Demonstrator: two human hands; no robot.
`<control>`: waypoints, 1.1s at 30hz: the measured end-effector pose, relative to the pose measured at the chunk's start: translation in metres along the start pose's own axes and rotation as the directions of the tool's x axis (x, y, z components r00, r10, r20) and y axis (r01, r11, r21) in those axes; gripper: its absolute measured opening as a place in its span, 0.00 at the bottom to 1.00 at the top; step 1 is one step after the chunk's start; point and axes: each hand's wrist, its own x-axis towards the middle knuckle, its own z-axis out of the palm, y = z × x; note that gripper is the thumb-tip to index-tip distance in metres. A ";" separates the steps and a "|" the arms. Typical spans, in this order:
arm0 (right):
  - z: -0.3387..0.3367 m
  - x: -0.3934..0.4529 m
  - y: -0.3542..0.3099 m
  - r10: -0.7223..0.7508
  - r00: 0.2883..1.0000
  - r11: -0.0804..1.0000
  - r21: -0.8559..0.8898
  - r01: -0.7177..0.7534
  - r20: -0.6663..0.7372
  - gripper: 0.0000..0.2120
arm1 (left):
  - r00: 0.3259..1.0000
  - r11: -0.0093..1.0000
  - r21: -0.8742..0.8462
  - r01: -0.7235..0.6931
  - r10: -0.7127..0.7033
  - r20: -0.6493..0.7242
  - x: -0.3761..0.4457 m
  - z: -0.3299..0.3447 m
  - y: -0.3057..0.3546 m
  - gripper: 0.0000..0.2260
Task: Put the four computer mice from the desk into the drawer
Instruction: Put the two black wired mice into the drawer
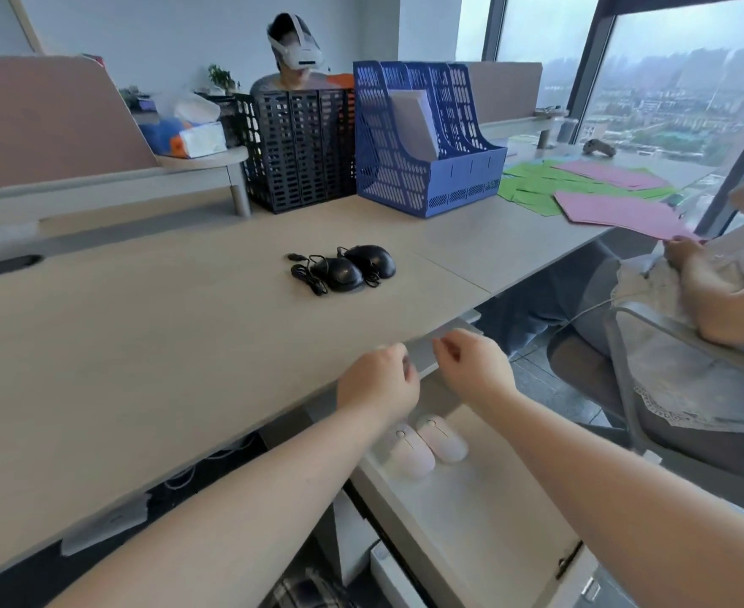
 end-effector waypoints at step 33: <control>0.078 0.179 -0.065 -0.094 0.988 0.995 0.030 0.091 0.126 0.28 | 0.982 0.981 0.163 0.103 -0.074 -0.174 0.169 -0.011 -0.089 0.21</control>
